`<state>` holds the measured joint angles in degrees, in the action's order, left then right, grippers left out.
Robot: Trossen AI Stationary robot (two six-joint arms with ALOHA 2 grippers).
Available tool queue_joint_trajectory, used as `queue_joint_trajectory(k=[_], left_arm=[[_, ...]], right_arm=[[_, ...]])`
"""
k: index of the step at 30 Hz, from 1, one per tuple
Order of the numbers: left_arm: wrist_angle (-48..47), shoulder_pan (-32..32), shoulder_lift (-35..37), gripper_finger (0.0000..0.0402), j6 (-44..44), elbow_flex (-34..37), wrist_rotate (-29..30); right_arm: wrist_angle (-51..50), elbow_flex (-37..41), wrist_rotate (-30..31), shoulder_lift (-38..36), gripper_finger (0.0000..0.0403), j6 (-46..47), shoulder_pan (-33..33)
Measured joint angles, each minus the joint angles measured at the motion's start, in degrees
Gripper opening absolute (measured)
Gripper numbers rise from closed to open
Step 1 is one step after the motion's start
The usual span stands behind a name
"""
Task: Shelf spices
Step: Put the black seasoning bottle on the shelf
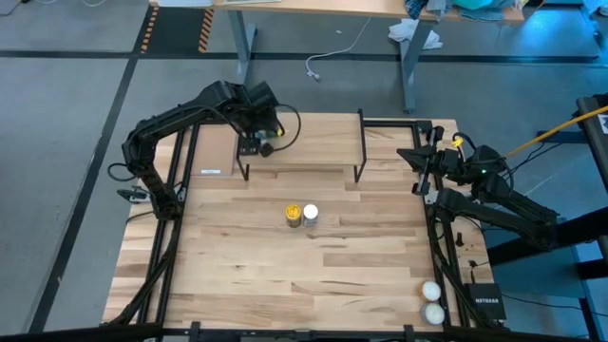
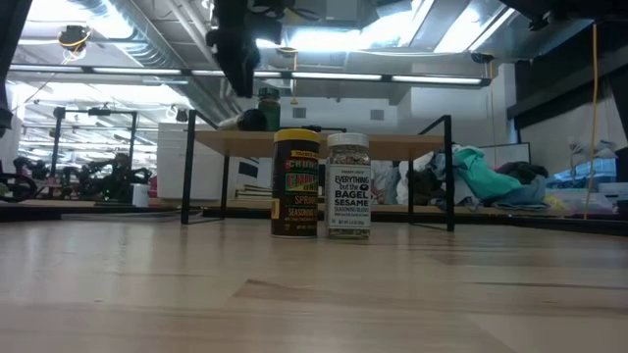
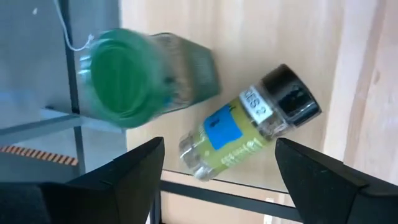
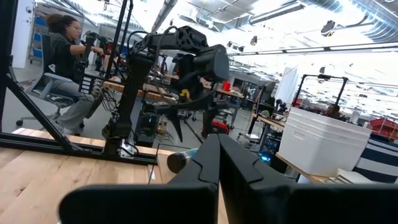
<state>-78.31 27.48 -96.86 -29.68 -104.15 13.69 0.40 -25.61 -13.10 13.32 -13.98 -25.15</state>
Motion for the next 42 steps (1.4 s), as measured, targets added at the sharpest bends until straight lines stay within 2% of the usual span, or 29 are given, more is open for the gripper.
queue_joint_trajectory(k=[10,17,22,36,39,42], left_arm=[[0.50,-2.61,0.00,0.0301,-3.80,6.71,0.00],[-0.44,-3.69,-0.11,0.0287,-6.63,6.82,1.78],[1.44,-2.64,-1.65,0.0285,-10.80,6.82,5.35],[1.90,-1.91,-7.14,0.0283,-11.92,6.80,4.09],[1.76,-2.03,-7.54,0.0263,-10.38,6.71,4.12],[1.65,-2.03,-7.33,0.0219,-8.43,6.71,3.95]], right_arm=[[-0.05,0.00,-0.02,0.02,0.0005,0.05,0.00],[-0.14,0.00,-0.02,0.02,0.0005,0.09,0.00],[-0.15,0.00,-0.02,0.01,0.0005,0.12,0.00],[-0.09,0.00,-0.04,0.02,0.0005,0.17,0.00],[-0.09,0.00,-0.04,0.02,0.0005,0.17,0.00],[-0.09,0.00,-0.04,0.00,0.0005,0.17,0.00]])
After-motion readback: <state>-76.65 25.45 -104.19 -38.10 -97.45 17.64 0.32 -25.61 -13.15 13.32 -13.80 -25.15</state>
